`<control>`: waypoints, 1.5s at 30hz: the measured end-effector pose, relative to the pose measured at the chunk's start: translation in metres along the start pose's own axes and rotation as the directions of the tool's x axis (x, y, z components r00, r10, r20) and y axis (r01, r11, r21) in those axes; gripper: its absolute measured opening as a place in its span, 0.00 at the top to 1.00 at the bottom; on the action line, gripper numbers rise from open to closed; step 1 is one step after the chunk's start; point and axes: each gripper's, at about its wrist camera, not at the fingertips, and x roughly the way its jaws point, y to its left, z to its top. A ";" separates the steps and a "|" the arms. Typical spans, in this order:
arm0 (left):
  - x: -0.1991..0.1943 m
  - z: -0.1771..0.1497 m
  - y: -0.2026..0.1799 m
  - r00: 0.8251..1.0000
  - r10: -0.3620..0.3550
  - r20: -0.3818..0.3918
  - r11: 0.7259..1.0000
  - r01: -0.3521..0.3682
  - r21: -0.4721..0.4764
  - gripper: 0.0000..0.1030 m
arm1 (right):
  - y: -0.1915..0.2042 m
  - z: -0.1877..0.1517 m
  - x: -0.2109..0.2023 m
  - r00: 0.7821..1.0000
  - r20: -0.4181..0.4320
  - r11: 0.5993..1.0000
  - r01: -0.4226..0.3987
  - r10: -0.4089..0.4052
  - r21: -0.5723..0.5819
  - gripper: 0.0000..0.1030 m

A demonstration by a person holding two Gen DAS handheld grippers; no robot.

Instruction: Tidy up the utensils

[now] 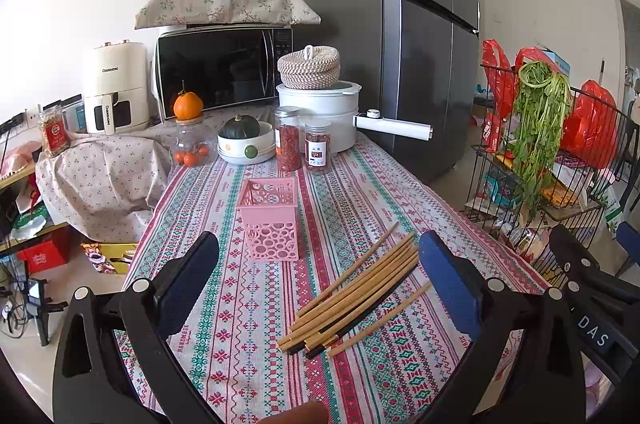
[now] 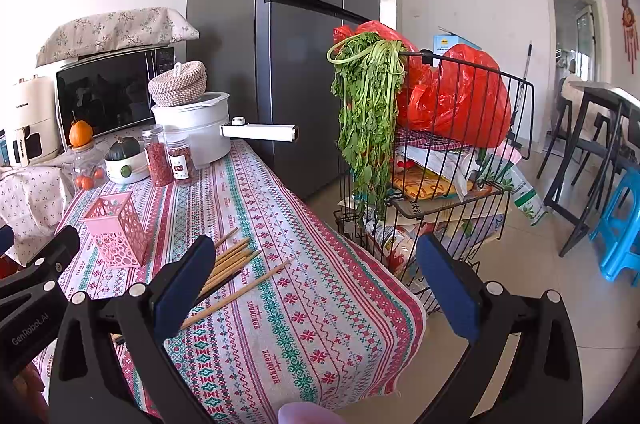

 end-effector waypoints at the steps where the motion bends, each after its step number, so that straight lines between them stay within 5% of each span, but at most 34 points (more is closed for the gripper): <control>1: 0.000 0.000 0.000 1.000 0.000 0.000 1.000 0.000 -0.001 0.07 | 0.000 0.000 0.000 1.000 -0.001 1.000 0.000 0.000 0.000 0.05; 11: 0.017 0.001 0.018 0.997 -0.024 -0.067 0.997 0.019 -0.073 0.07 | -0.001 0.005 0.009 0.997 -0.065 0.999 -0.046 0.047 0.023 0.05; 18: 0.048 0.008 0.037 0.973 -0.132 -0.187 0.982 0.102 -0.161 0.07 | -0.008 0.020 0.033 0.964 -0.196 0.979 -0.157 0.180 0.126 0.05; 20: 0.063 0.008 0.031 0.941 -0.215 -0.261 0.973 0.183 -0.141 0.07 | -0.016 0.026 0.047 0.932 -0.252 0.954 -0.210 0.261 0.213 0.05; 22: 0.080 0.004 0.021 0.890 -0.285 -0.357 0.958 0.253 -0.133 0.07 | -0.024 0.030 0.062 0.891 -0.297 0.918 -0.249 0.342 0.309 0.05; 24: 0.091 0.002 0.013 0.856 -0.301 -0.420 0.954 0.275 -0.121 0.07 | -0.034 0.032 0.077 0.855 -0.322 0.878 -0.266 0.406 0.399 0.05; 26: 0.100 0.003 0.006 0.851 -0.288 -0.440 0.957 0.269 -0.107 0.07 | -0.047 0.029 0.090 0.830 -0.332 0.839 -0.262 0.448 0.477 0.05; 31: 0.142 0.043 -0.018 0.825 -0.297 -0.481 0.951 0.301 -0.070 0.07 | -0.073 0.013 0.106 0.817 -0.344 0.795 -0.210 0.463 0.570 0.05; 34: 0.177 0.063 -0.033 0.793 -0.332 -0.510 0.939 0.331 -0.096 0.07 | -0.080 0.000 0.120 0.750 -0.371 0.728 -0.207 0.547 0.654 0.05; 37: 0.227 0.067 -0.052 0.717 -0.343 -0.606 0.934 0.328 -0.140 0.23 | -0.086 -0.007 0.128 0.725 -0.378 0.684 -0.175 0.576 0.708 0.05; 38: 0.248 0.061 -0.059 0.675 -0.329 -0.660 0.938 0.311 -0.151 0.37 | -0.089 -0.010 0.130 0.719 -0.379 0.669 -0.160 0.582 0.726 0.05; 40: 0.283 0.049 -0.068 0.610 -0.279 -0.742 0.953 0.272 -0.134 0.48 | -0.091 -0.022 0.140 0.674 -0.397 0.623 -0.120 0.623 0.773 0.05; 43: 0.320 0.030 -0.073 0.570 -0.205 -0.796 0.968 0.240 -0.078 0.55 | -0.086 -0.036 0.157 0.575 -0.421 0.575 -0.108 0.702 0.811 0.05; 45: 0.331 0.023 -0.073 0.560 -0.200 -0.804 0.968 0.240 -0.074 0.61 | -0.083 -0.040 0.162 0.557 -0.449 0.589 -0.091 0.699 0.803 0.05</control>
